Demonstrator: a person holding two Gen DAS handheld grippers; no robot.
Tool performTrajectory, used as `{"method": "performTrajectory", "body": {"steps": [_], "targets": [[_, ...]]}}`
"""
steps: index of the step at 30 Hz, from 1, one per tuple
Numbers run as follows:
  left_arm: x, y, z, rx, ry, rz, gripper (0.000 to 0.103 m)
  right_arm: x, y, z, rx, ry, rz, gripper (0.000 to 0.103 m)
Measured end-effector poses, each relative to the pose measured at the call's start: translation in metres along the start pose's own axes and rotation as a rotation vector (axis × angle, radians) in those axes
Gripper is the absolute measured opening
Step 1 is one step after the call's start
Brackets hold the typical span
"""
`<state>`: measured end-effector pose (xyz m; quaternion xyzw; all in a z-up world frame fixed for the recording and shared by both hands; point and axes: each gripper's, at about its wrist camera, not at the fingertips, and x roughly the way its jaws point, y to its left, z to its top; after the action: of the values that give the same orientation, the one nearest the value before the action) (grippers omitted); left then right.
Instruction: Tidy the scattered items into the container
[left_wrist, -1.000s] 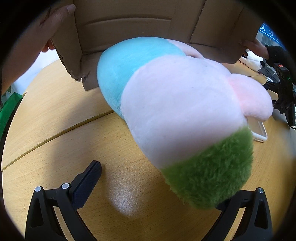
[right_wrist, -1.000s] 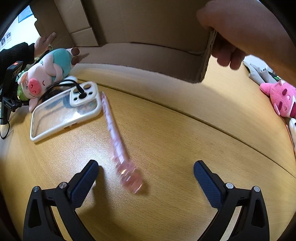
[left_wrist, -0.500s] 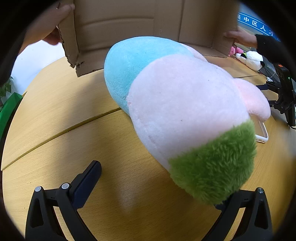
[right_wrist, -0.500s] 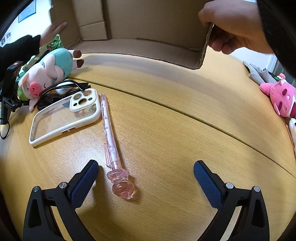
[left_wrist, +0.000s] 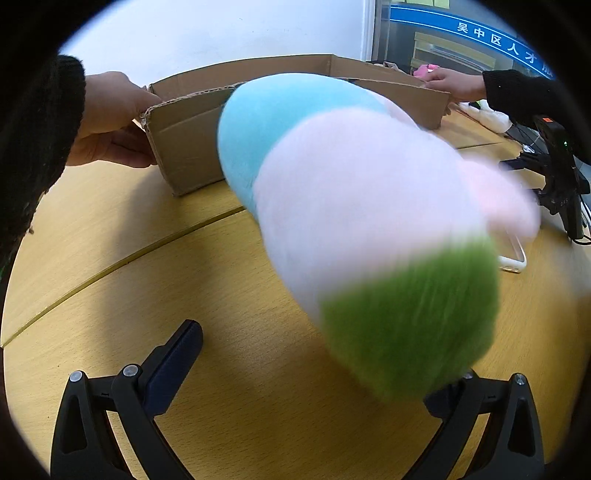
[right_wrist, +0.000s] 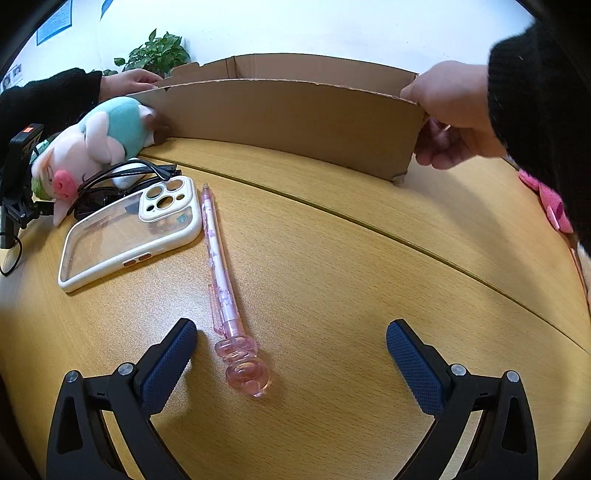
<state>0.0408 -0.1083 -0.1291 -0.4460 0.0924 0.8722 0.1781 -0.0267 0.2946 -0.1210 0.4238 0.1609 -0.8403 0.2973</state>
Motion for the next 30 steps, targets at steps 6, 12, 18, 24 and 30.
{"method": "performTrajectory", "body": {"steps": [6,12,18,24,30], "targets": [[0.000,0.000,0.000,0.000,0.000,0.000,0.103,0.000,0.000,0.000,0.000,0.000,0.000,0.103],[-0.003,-0.005,-0.004,0.041,0.000,-0.031,0.103,0.000,-0.001,0.000,-0.001,0.000,0.001,0.103],[-0.010,-0.022,-0.010,0.138,0.000,-0.098,0.103,0.000,-0.001,0.000,-0.002,-0.001,0.001,0.103],[-0.011,-0.030,-0.015,0.142,-0.002,-0.102,0.103,0.000,-0.002,0.000,-0.002,-0.001,0.001,0.103],[-0.009,-0.036,-0.017,0.142,-0.002,-0.102,0.103,0.001,-0.002,0.000,-0.003,-0.001,0.001,0.103]]}}
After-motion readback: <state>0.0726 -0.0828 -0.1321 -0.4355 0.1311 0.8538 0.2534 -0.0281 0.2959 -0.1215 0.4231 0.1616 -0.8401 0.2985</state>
